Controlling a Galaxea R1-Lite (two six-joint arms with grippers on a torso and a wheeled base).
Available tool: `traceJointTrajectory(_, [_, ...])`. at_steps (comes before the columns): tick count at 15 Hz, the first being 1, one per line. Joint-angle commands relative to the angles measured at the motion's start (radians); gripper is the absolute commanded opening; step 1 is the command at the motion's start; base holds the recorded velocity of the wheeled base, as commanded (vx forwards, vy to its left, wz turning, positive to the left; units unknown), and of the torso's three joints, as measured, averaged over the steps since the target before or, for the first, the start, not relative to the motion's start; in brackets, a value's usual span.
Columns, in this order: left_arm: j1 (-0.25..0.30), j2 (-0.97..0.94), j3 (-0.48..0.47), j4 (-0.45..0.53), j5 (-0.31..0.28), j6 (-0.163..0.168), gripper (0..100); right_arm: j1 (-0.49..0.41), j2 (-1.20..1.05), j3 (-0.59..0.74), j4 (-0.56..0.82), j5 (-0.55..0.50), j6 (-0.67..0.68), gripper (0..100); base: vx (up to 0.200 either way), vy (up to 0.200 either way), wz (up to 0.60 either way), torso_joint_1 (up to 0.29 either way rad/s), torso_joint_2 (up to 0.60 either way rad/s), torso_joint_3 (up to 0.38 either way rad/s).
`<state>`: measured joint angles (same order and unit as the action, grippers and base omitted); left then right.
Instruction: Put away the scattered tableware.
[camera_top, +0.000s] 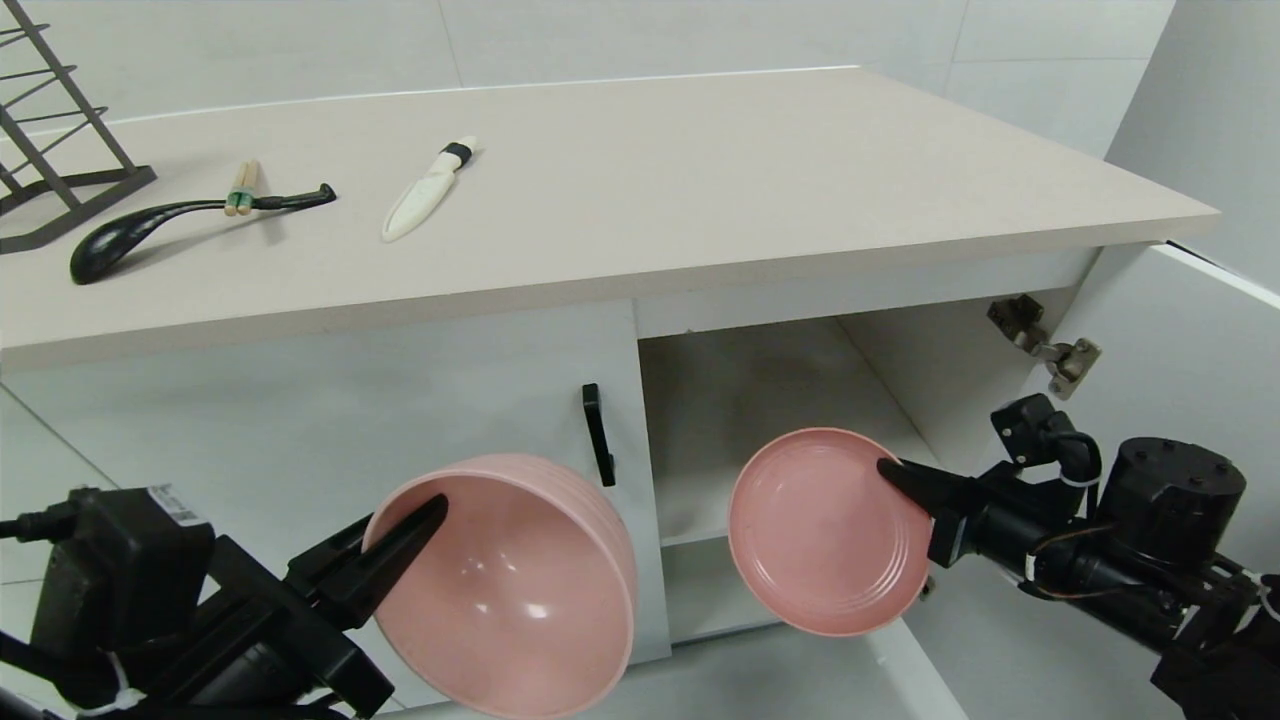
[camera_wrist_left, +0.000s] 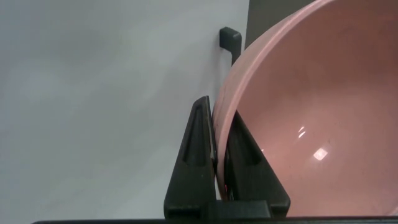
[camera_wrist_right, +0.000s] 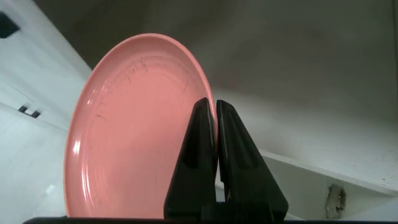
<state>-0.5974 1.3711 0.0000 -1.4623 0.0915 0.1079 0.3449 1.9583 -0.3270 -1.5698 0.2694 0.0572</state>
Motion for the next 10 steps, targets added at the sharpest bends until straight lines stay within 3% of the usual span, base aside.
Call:
traceJointTrajectory(1, [0.001,-0.052,0.0,0.045,0.001,0.007,0,-0.006,0.063,-0.041,-0.001,0.001,0.015,0,0.0,0.0,0.0,0.0,0.0,0.0])
traceJointTrajectory(4, [0.021,-0.142,0.0,0.142,0.001,0.009,0,-0.027,0.119,-0.096,-0.001,-0.001,0.05,0,0.0,0.0,0.0,0.0,0.0,0.0])
traceJointTrajectory(8, [0.153,-0.17,0.0,0.163,0.002,0.007,0,-0.04,0.185,-0.176,-0.001,-0.004,0.099,0,0.0,0.0,0.0,0.0,0.0,0.0])
traceJointTrajectory(10, [0.169,-0.181,0.0,0.165,0.007,0.006,0,-0.04,0.22,-0.237,-0.001,-0.025,0.127,0,0.0,0.0,0.0,0.0,0.0,0.0])
